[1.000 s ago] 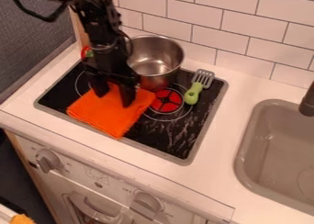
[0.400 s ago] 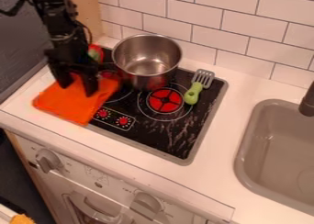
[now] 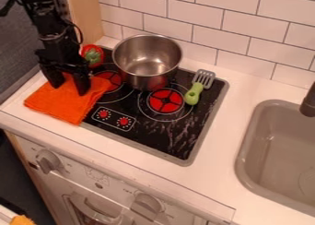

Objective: Move the orange towel to the bottom of the right burner

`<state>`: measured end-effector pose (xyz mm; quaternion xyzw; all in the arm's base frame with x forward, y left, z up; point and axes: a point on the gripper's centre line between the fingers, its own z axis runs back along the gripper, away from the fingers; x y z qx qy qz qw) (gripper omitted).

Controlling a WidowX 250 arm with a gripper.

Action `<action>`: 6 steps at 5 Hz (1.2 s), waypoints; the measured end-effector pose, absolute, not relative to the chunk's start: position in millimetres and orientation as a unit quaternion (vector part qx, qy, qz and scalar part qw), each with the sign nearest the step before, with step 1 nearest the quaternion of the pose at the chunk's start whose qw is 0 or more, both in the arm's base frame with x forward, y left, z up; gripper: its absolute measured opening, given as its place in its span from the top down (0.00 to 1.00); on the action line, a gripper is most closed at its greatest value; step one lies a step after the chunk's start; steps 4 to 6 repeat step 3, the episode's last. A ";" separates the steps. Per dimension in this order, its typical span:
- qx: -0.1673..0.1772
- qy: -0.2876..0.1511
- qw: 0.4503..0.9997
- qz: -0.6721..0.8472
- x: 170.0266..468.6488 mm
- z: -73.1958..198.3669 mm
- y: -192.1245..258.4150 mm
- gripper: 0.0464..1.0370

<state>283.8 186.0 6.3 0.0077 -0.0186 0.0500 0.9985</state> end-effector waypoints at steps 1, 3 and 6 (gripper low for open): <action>-0.008 -0.011 0.998 0.054 272.6 14.3 176.6 0.04; -0.024 -0.042 0.998 0.046 273.9 47.7 167.0 0.04; -0.024 -0.042 0.998 0.046 273.9 47.7 167.0 0.04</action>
